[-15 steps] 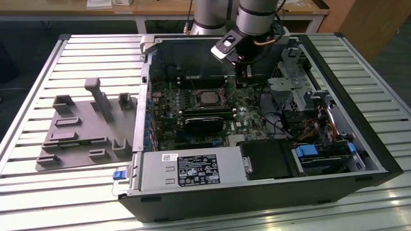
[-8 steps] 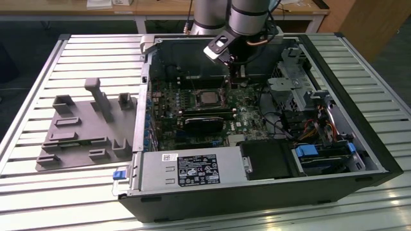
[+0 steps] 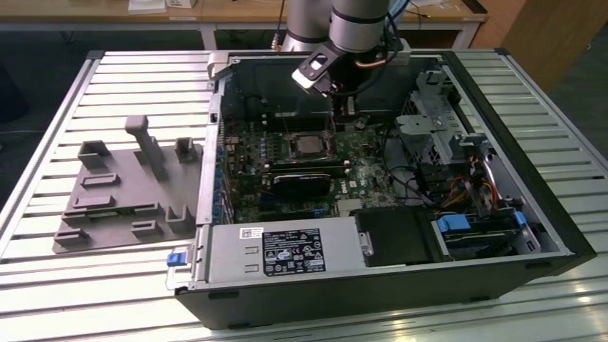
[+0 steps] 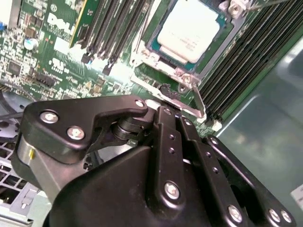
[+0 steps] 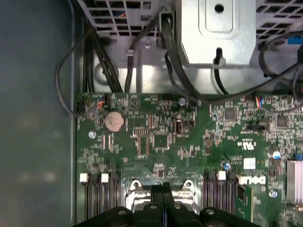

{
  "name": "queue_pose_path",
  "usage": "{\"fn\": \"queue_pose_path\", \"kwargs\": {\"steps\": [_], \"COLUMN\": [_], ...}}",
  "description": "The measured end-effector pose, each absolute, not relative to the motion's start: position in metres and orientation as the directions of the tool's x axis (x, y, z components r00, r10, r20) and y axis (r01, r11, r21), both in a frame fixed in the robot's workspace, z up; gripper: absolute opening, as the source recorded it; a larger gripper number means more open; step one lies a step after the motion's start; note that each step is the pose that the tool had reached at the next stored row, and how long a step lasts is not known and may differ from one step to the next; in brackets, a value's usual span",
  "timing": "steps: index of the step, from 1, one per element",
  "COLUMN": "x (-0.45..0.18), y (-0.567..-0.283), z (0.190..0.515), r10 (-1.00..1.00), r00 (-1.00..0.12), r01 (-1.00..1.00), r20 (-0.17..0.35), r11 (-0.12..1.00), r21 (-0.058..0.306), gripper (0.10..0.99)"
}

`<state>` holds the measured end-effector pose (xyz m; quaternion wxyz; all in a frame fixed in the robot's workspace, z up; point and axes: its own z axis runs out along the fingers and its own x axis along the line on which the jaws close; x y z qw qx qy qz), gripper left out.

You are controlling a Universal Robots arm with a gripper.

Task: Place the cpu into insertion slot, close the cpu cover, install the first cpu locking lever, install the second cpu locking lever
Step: 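Close the cpu cover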

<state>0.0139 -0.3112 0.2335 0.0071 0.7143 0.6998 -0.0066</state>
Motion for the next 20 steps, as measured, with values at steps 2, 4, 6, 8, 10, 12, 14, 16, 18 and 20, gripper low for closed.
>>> {"fn": "queue_pose_path", "kwargs": {"steps": [2, 4, 6, 8, 10, 12, 14, 16, 18, 20], "x": [0.013, 0.011, 0.010, 0.008, 0.007, 0.005, 0.001, -0.004, -0.009, -0.013], "y": [-0.311, -0.311, -0.311, -0.311, -0.311, -0.311, -0.311, -0.311, -0.311, -0.311], "z": [0.234, 0.233, 0.234, 0.234, 0.234, 0.234, 0.233, 0.233, 0.231, 0.230], "r10": [1.000, 1.000, 1.000, 1.000, 1.000, 1.000, 1.000, 1.000, 1.000, 1.000], "r00": [0.020, 0.020, 0.020, 0.020, 0.020, 0.021, 0.021, 0.021, 0.021, 0.021], "r01": [1.000, 1.000, 1.000, 1.000, 1.000, 1.000, 1.000, 1.000, 0.999, 0.999], "r20": [-0.019, -0.019, -0.019, -0.019, -0.019, -0.019, -0.019, -0.019, -0.019, -0.019], "r11": [-0.020, -0.020, -0.020, -0.020, -0.020, -0.020, -0.020, -0.020, -0.020, -0.020], "r21": [0.002, 0.002, 0.003, 0.003, 0.004, 0.007, 0.015, 0.023, 0.028, 0.032], "gripper": [0.102, 0.102, 0.102, 0.102, 0.102, 0.102, 0.102, 0.102, 0.102, 0.102]}}
